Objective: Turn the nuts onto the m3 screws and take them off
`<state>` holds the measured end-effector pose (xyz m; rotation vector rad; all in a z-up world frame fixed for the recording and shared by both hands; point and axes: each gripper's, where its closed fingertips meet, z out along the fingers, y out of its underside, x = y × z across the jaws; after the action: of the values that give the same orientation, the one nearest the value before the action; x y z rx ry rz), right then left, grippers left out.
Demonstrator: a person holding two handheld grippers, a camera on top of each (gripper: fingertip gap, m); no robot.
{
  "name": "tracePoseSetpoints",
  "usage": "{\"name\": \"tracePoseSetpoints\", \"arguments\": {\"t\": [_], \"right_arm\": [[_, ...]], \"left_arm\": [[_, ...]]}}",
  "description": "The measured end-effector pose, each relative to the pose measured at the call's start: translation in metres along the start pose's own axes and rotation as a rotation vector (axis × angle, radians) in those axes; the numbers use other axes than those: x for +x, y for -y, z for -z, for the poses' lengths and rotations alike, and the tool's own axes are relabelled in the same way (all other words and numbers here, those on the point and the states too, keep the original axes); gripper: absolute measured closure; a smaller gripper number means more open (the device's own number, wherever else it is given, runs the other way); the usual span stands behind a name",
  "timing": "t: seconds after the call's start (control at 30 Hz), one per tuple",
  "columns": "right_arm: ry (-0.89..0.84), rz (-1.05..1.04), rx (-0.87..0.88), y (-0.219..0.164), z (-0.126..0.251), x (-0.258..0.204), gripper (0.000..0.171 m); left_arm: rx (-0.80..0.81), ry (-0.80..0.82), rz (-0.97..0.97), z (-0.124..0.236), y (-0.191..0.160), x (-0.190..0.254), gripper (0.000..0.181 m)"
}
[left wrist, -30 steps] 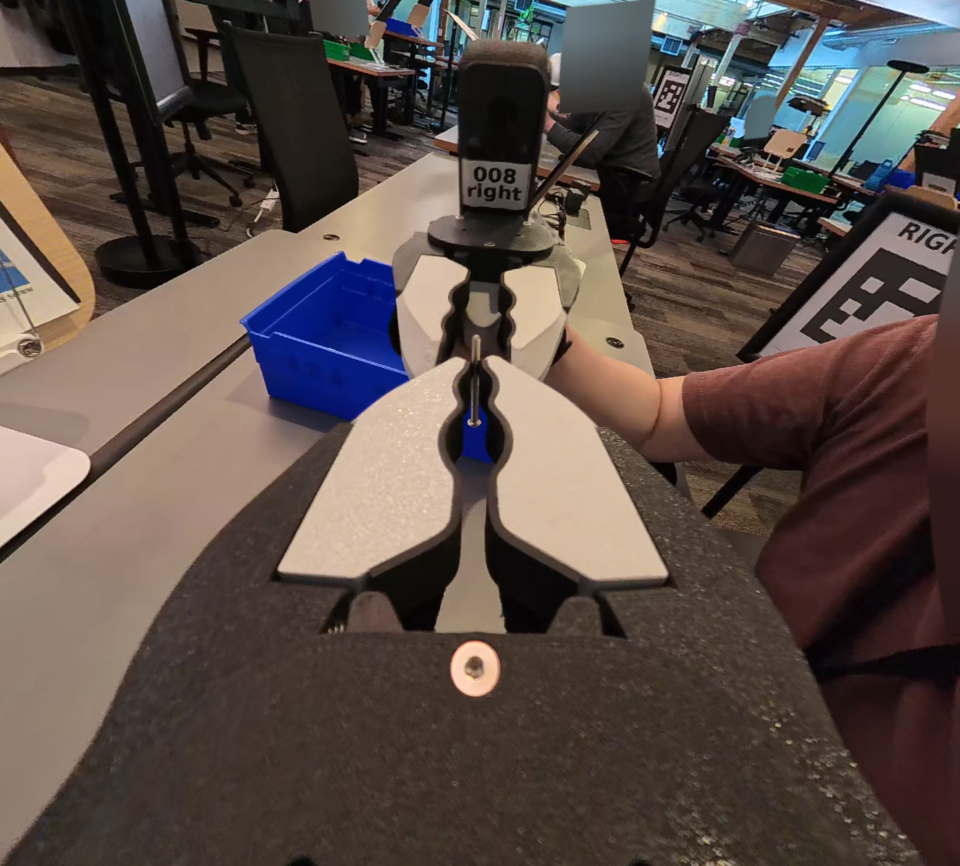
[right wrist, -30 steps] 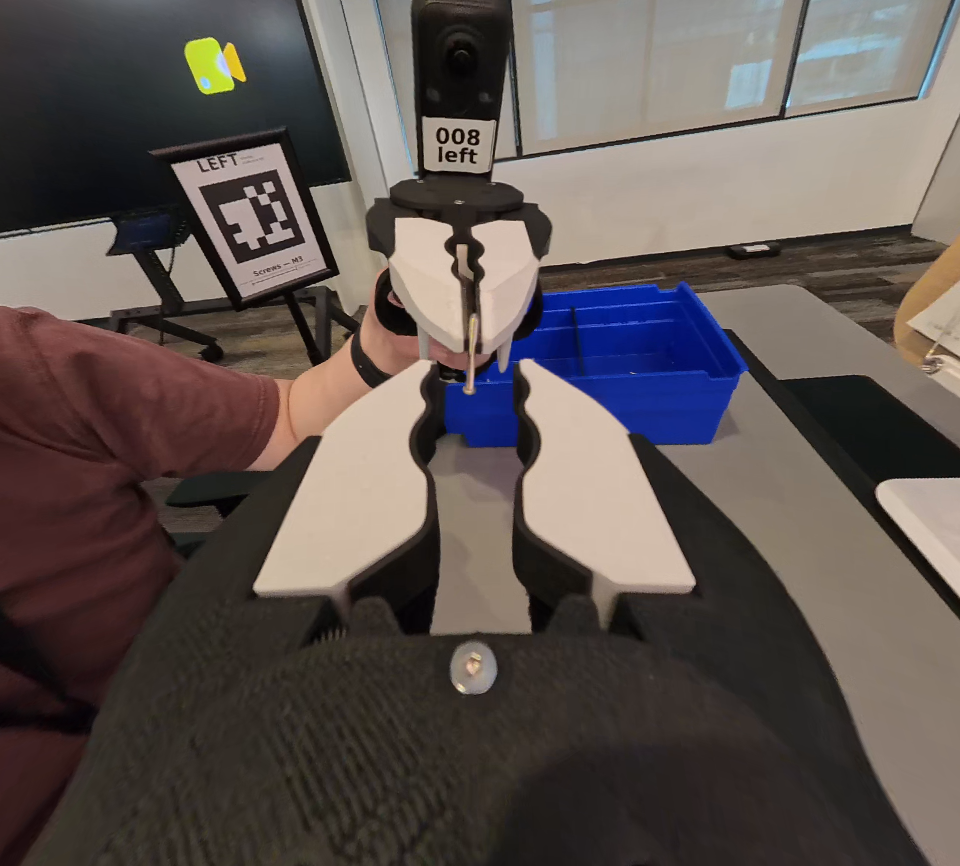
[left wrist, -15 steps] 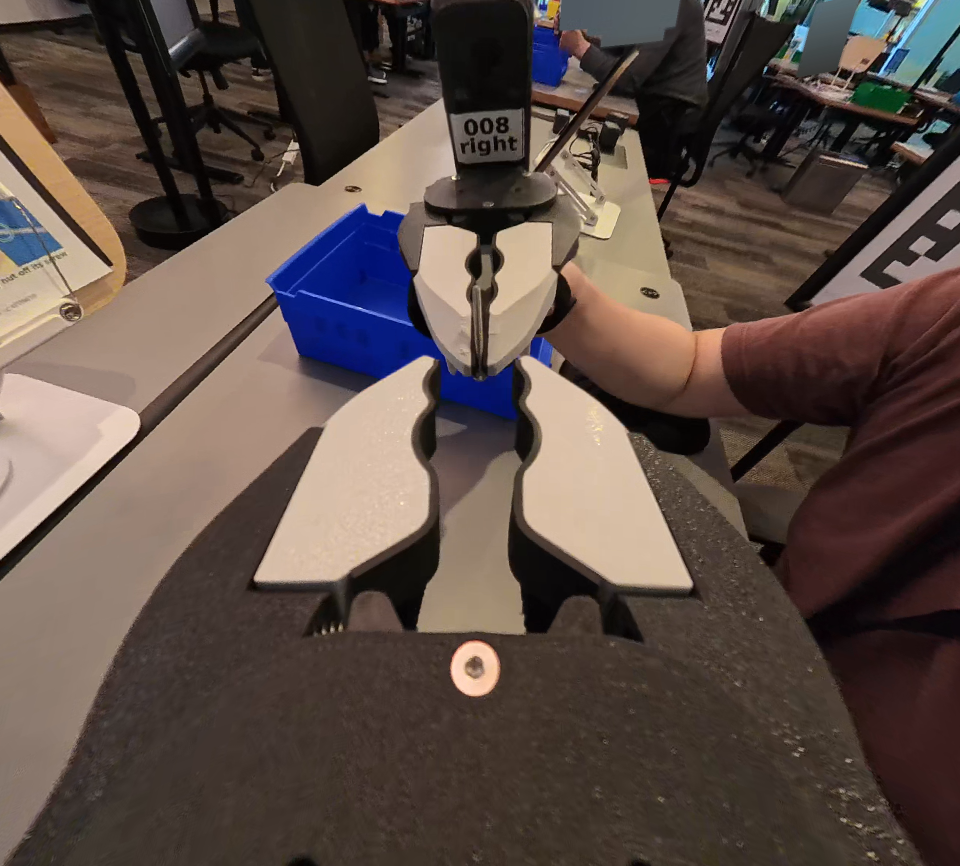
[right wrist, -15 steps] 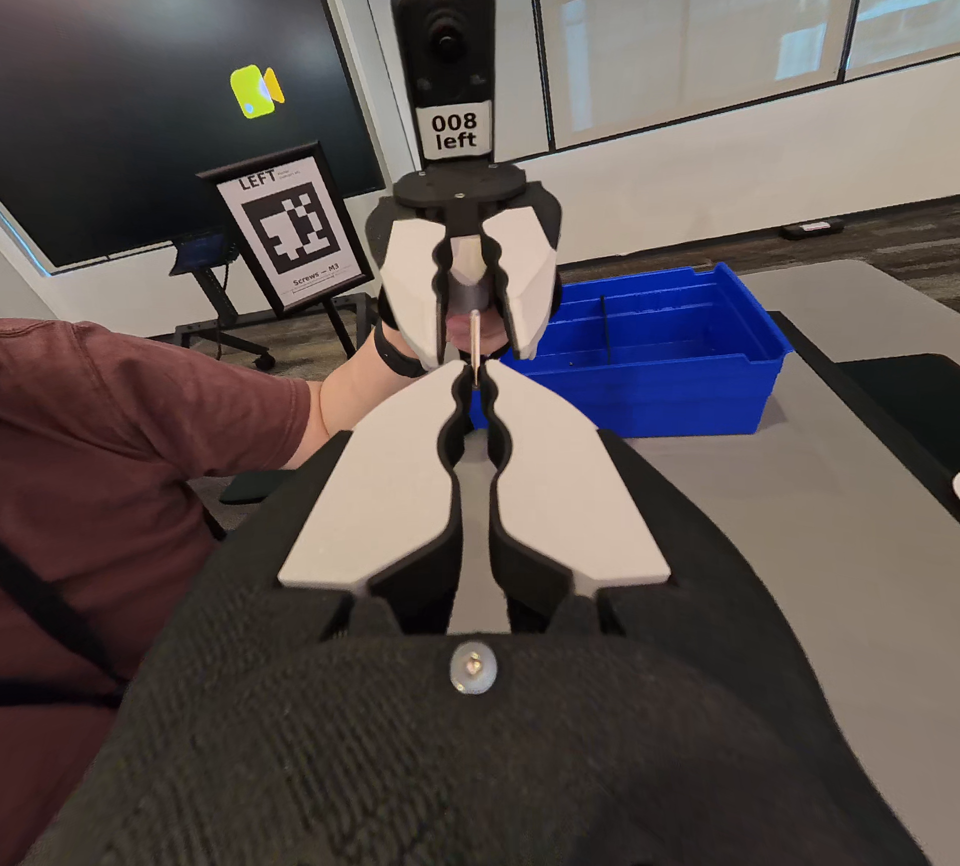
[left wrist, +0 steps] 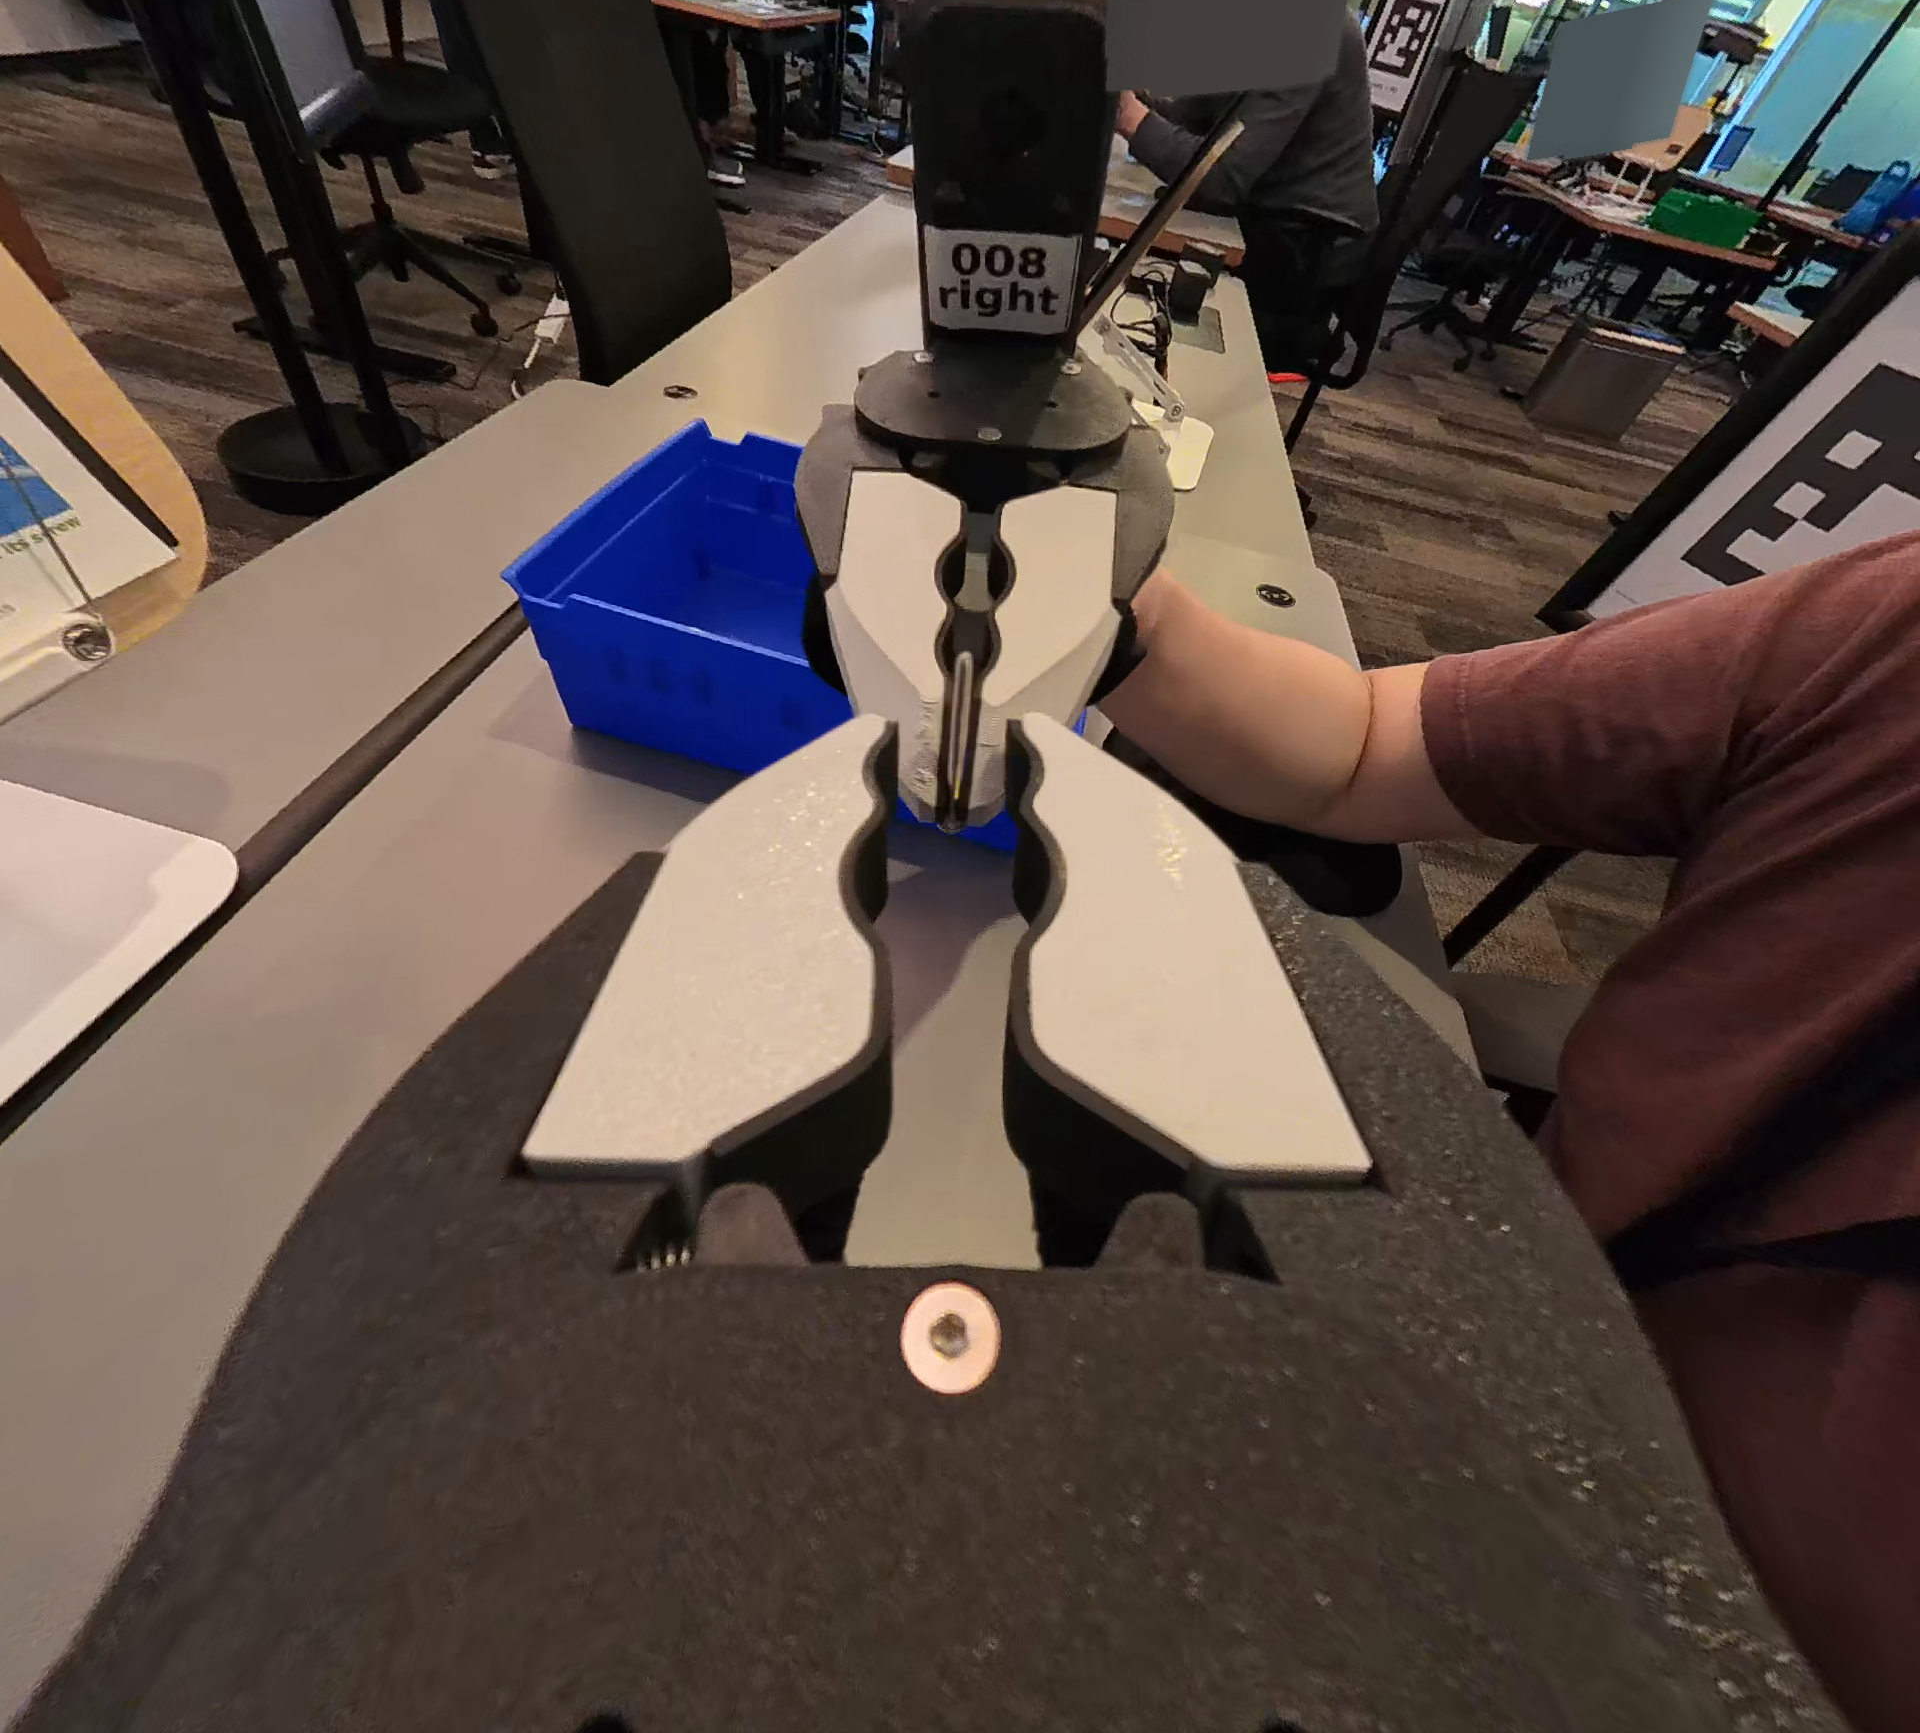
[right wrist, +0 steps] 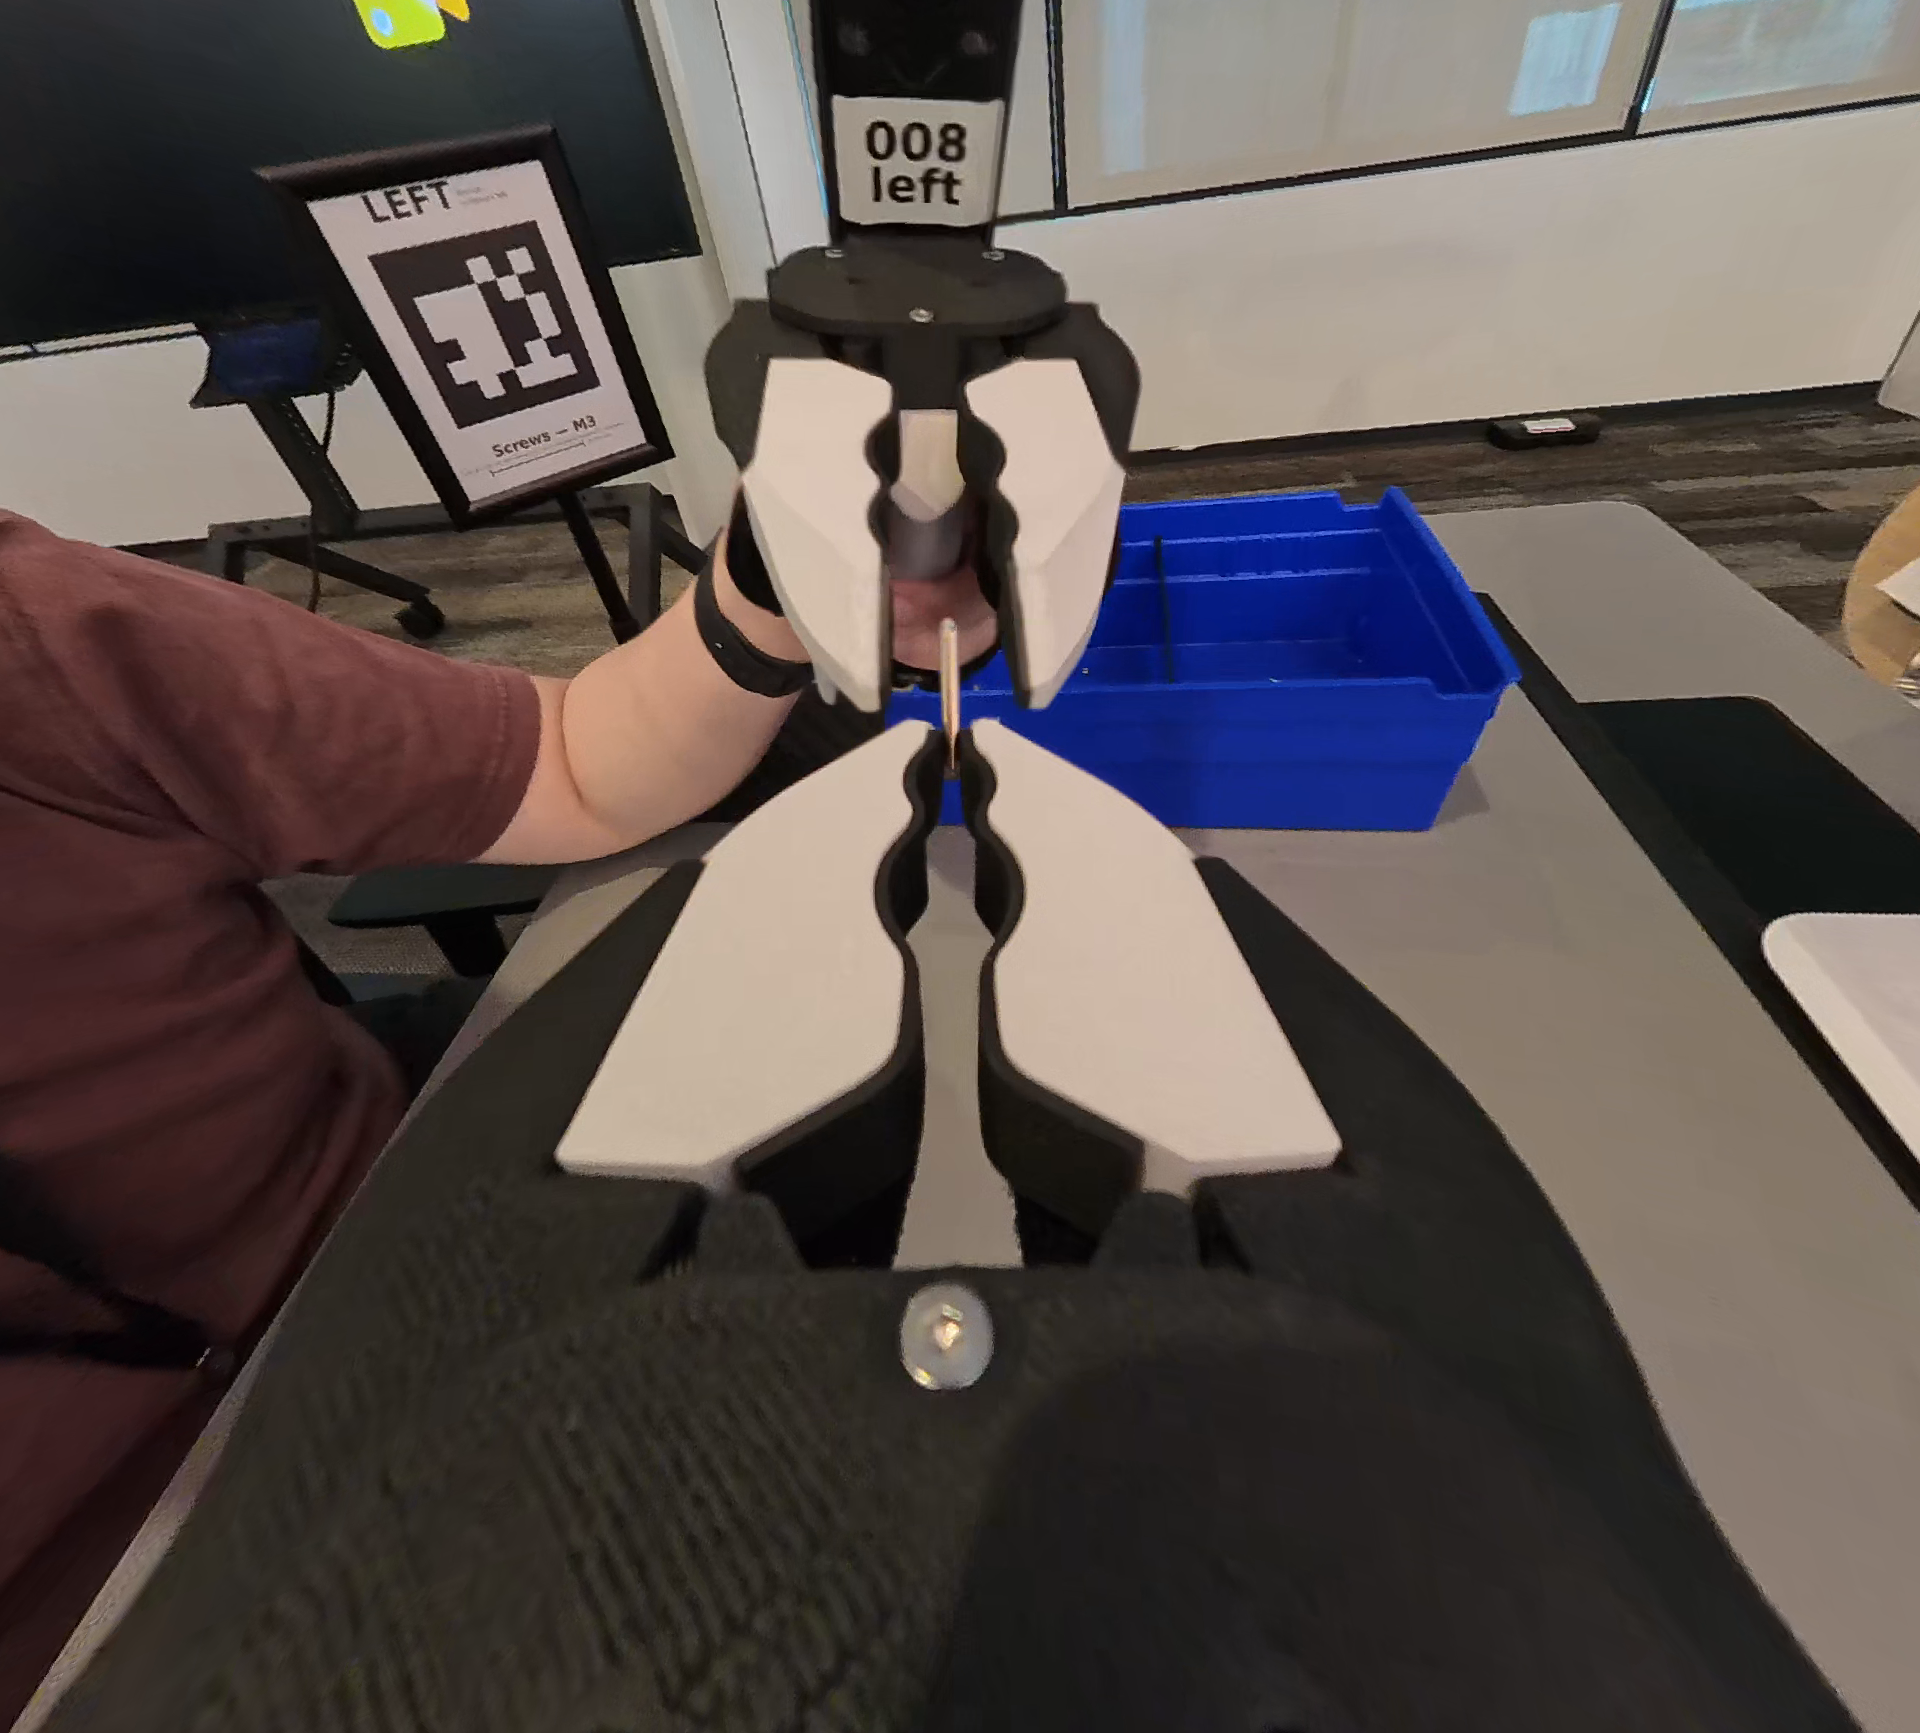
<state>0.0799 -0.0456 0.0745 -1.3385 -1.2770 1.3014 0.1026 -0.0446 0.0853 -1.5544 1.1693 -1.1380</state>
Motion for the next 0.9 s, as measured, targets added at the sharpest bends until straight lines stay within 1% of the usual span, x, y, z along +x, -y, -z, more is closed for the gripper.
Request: {"name": "tracePoseSetpoints", "arguments": {"t": [0.2, 0.23, 0.43, 0.47, 0.5, 0.53, 0.57, 0.63, 0.73, 0.9], "right_arm": [[-0.007, -0.019, -0.005, -0.003, 0.001, 0.005, 0.168], [-0.004, -0.017, -0.009, -0.004, 0.001, 0.005, 0.168], [-0.004, 0.009, -0.030, -0.008, 0.000, 0.005, 0.168], [0.002, 0.008, -0.036, -0.008, 0.001, 0.004, 0.162], [0.000, 0.012, -0.052, -0.009, 0.002, 0.005, 0.150], [-0.012, 0.027, -0.068, -0.010, 0.004, 0.006, 0.143], [-0.024, 0.050, -0.070, -0.009, 0.008, 0.007, 0.141], [-0.027, 0.082, -0.018, 0.002, 0.015, 0.004, 0.142], [-0.030, 0.060, 0.094, 0.021, 0.023, 0.004, 0.154], [-0.004, 0.021, 0.097, 0.019, 0.023, 0.004, 0.155]], "left_arm": [[0.006, 0.030, -0.023, -0.004, -0.002, -0.004, 0.169], [0.012, 0.027, -0.024, -0.004, -0.001, -0.004, 0.179], [0.002, 0.028, -0.038, -0.005, -0.004, -0.005, 0.179], [0.003, 0.031, -0.037, -0.005, -0.004, -0.005, 0.179], [0.006, 0.034, -0.038, -0.005, -0.003, -0.005, 0.179], [0.007, 0.035, -0.038, -0.005, -0.003, -0.005, 0.179], [0.005, 0.033, -0.037, -0.005, -0.003, -0.005, 0.179], [-0.001, 0.034, -0.037, -0.005, -0.004, -0.005, 0.179], [-0.006, 0.027, -0.040, -0.006, -0.005, -0.003, 0.179], [-0.022, 0.023, -0.049, -0.011, -0.008, -0.001, 0.179]]}}
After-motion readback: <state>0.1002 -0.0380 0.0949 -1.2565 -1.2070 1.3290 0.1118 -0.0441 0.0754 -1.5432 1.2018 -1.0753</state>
